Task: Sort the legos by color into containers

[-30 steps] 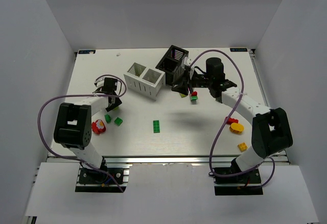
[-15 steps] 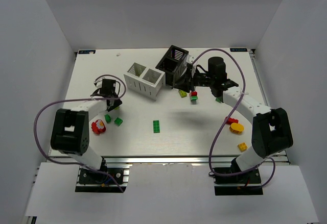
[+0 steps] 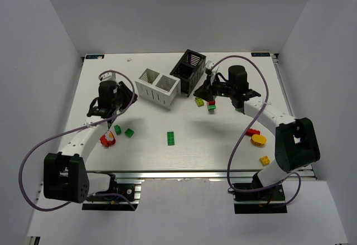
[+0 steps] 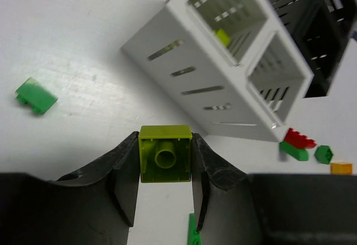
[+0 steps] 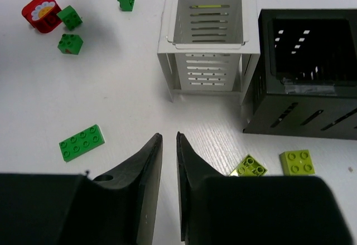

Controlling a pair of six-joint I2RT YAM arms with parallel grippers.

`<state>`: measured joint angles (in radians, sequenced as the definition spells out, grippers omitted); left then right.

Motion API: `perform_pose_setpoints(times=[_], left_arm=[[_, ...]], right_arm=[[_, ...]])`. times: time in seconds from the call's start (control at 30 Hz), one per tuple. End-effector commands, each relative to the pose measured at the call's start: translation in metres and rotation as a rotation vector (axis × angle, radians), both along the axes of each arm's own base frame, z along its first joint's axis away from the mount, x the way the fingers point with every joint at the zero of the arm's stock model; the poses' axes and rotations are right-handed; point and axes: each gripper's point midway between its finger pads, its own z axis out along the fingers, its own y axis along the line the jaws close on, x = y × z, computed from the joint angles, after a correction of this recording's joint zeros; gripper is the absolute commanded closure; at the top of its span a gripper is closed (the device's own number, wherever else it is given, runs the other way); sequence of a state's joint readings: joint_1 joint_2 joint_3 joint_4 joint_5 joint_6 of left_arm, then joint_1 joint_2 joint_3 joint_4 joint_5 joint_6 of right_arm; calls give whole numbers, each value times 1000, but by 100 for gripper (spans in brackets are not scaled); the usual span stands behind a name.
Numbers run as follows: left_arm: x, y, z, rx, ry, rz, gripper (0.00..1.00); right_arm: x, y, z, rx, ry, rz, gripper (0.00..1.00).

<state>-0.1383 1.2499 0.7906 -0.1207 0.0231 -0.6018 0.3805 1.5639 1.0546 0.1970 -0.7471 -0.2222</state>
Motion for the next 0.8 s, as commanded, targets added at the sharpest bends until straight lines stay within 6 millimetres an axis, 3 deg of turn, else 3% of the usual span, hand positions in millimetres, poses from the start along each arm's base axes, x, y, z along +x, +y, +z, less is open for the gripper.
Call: perform_pose_setpoints(times=[0.0, 0.33, 0.63, 0.77], left_arm=[[22, -14, 51, -32, -126, -74, 97], [85, -39, 79, -56, -176, -144, 96], [119, -56, 66, -58, -147, -176, 91], [130, -63, 56, -48, -120, -182, 82]], right_arm=[[3, -5, 8, 12, -32, -37, 78], [11, -14, 1, -4, -41, -65, 72], [9, -19, -9, -19, -31, -82, 66], [9, -22, -13, -26, -27, -88, 65]])
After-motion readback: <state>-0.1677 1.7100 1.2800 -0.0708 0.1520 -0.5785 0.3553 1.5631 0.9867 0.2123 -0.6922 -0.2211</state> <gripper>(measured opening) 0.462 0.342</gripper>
